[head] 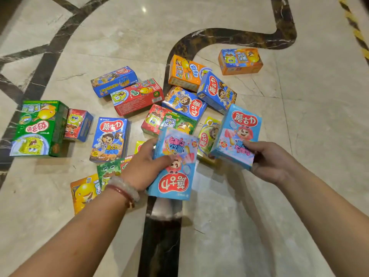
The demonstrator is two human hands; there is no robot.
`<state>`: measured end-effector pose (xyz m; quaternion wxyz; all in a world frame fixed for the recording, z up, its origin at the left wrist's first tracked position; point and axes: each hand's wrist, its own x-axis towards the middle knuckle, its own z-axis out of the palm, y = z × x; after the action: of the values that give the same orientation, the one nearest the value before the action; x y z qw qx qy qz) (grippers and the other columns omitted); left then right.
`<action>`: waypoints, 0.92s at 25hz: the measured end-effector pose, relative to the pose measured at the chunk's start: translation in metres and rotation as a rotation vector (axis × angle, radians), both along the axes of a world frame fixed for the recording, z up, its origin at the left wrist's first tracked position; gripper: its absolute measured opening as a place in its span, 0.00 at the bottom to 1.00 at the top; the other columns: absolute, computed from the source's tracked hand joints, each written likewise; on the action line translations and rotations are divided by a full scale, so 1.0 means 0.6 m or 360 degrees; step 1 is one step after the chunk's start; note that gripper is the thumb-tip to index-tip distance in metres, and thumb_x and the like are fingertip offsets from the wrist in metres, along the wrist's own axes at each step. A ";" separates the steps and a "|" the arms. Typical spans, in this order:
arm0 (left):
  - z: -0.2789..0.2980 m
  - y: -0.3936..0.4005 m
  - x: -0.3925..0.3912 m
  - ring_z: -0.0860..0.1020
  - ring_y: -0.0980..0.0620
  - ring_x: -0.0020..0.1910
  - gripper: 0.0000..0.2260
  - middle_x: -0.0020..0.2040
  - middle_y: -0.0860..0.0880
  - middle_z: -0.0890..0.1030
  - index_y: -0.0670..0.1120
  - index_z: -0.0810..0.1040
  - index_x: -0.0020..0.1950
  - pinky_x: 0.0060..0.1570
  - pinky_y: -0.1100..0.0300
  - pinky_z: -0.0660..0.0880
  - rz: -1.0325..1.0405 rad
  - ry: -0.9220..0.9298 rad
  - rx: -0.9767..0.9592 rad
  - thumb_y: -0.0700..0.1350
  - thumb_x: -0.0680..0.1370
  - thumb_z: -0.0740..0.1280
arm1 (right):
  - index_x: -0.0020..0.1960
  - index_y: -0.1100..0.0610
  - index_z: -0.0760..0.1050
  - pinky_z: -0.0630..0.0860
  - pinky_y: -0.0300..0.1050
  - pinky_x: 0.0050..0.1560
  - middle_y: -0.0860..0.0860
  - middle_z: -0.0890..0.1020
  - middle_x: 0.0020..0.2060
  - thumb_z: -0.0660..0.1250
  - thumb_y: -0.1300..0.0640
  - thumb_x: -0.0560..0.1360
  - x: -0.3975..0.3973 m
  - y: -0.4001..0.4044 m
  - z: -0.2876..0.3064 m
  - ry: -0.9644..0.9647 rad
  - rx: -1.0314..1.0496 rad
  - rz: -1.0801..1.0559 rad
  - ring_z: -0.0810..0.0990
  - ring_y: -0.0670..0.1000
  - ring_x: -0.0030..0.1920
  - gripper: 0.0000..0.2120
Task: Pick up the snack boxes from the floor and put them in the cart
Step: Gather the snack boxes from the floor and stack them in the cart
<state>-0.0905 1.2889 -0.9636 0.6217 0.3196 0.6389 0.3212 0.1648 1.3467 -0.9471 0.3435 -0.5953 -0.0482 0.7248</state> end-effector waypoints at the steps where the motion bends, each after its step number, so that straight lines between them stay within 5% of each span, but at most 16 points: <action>1: 0.029 -0.003 -0.004 0.83 0.46 0.39 0.21 0.50 0.41 0.83 0.46 0.74 0.59 0.42 0.51 0.81 0.0099 -0.0081 -0.0062 0.41 0.68 0.74 | 0.50 0.65 0.75 0.81 0.53 0.37 0.58 0.85 0.39 0.61 0.68 0.75 0.001 -0.014 0.036 0.0009 -0.0006 -0.0008 0.85 0.54 0.36 0.06; 2: 0.063 -0.007 -0.005 0.83 0.46 0.37 0.19 0.49 0.40 0.83 0.45 0.74 0.60 0.40 0.52 0.81 0.0176 -0.0153 -0.0118 0.39 0.70 0.73 | 0.50 0.65 0.75 0.82 0.54 0.38 0.58 0.85 0.41 0.67 0.68 0.71 0.001 -0.028 0.074 0.0050 -0.0014 -0.0028 0.85 0.55 0.38 0.08; 4: 0.152 -0.015 -0.006 0.83 0.46 0.36 0.15 0.47 0.39 0.84 0.42 0.74 0.60 0.35 0.55 0.81 0.0251 -0.0227 -0.0195 0.38 0.74 0.68 | 0.53 0.65 0.76 0.82 0.56 0.40 0.60 0.84 0.48 0.81 0.67 0.50 0.001 -0.057 0.166 0.0191 -0.0012 -0.0011 0.85 0.57 0.44 0.32; 6: 0.249 -0.018 -0.004 0.83 0.45 0.36 0.17 0.47 0.39 0.84 0.42 0.74 0.61 0.35 0.54 0.81 0.0282 -0.0266 -0.0213 0.38 0.73 0.70 | 0.56 0.64 0.76 0.82 0.56 0.41 0.61 0.83 0.52 0.84 0.65 0.37 0.003 -0.072 0.262 0.0240 -0.0005 0.0060 0.84 0.59 0.48 0.47; 10: 0.497 -0.012 0.000 0.83 0.46 0.35 0.12 0.45 0.41 0.84 0.41 0.75 0.59 0.35 0.54 0.81 0.0397 -0.0397 -0.0130 0.36 0.76 0.64 | 0.55 0.63 0.76 0.82 0.53 0.38 0.60 0.84 0.50 0.83 0.62 0.33 -0.002 -0.076 0.502 0.0237 0.0092 0.0072 0.85 0.58 0.44 0.49; 16: 0.919 -0.027 -0.019 0.82 0.49 0.31 0.07 0.37 0.43 0.84 0.41 0.76 0.53 0.32 0.55 0.81 0.0488 -0.0463 -0.0002 0.37 0.78 0.60 | 0.54 0.62 0.77 0.82 0.49 0.39 0.59 0.84 0.49 0.84 0.58 0.37 -0.020 -0.081 0.891 0.0312 0.0299 0.0129 0.85 0.56 0.43 0.45; 20: 1.130 -0.068 -0.015 0.82 0.49 0.28 0.07 0.33 0.44 0.83 0.42 0.76 0.45 0.29 0.56 0.80 0.0558 -0.0477 0.0084 0.37 0.78 0.59 | 0.53 0.61 0.75 0.83 0.47 0.38 0.57 0.85 0.43 0.70 0.62 0.68 -0.009 -0.129 1.092 0.0238 0.0361 0.0228 0.85 0.53 0.39 0.14; 23: 1.228 -0.108 0.003 0.82 0.48 0.29 0.05 0.35 0.43 0.84 0.42 0.76 0.46 0.32 0.53 0.80 0.0535 -0.0485 0.0128 0.38 0.78 0.61 | 0.50 0.60 0.75 0.81 0.46 0.39 0.55 0.86 0.40 0.64 0.65 0.75 0.008 -0.173 1.181 0.0075 0.0491 0.0338 0.85 0.52 0.36 0.05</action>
<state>-0.0888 1.2239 -0.2266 0.6356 0.1808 0.5686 0.4900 0.1696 1.2430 -0.2385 0.3532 -0.5102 -0.2132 0.7547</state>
